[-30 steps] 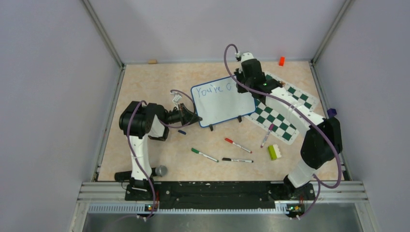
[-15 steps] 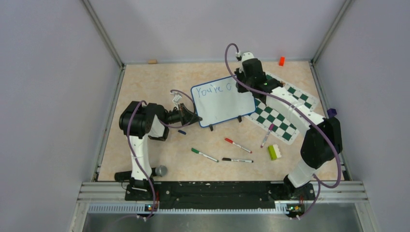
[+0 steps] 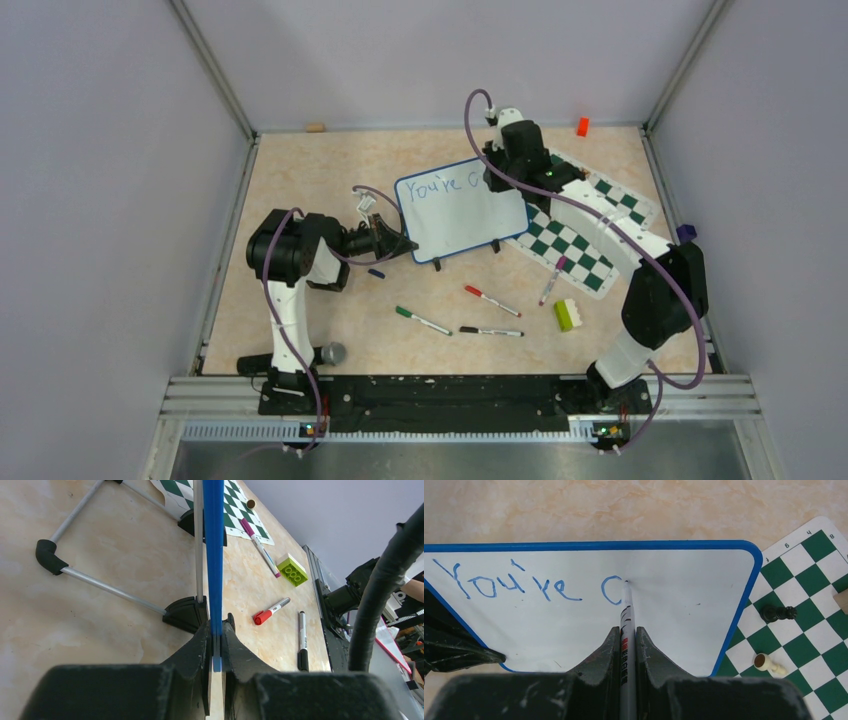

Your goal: Write a sentence on the whiteboard

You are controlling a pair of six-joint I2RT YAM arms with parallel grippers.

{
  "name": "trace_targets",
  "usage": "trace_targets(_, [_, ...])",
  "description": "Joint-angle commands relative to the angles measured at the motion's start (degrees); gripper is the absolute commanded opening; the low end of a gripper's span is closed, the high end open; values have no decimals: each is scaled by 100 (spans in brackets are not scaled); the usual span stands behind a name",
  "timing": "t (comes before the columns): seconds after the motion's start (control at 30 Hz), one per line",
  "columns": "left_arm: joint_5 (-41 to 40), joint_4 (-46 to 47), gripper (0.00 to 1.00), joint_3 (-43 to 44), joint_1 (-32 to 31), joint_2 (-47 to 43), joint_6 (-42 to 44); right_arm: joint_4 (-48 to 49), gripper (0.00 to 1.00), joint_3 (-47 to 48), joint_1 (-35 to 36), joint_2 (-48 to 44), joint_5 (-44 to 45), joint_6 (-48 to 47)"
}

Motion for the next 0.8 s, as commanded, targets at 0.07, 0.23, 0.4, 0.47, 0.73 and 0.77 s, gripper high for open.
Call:
trace_targets(0.07, [356, 413, 5, -45, -30, -153, 87, -49, 0, -14, -58, -53, -83, 7])
trace_targets(0.23, [360, 408, 5, -50, -30, -166, 91, -11, 0, -33, -58, -138, -14, 15])
trace_targets(0.4, [363, 413, 5, -46, -30, -171, 95, 35, 0, -67, -58, -228, 118, 40])
trace_targets(0.47, [357, 413, 5, -53, -30, -175, 94, 71, 0, -65, -58, -228, 240, 61])
trace_targets(0.73, [355, 413, 5, -54, -30, -184, 91, 167, 0, 36, -58, -83, 386, 101])
trace_targets(0.77, [359, 413, 5, -57, -30, -185, 87, 192, 0, 40, -56, -73, 404, 108])
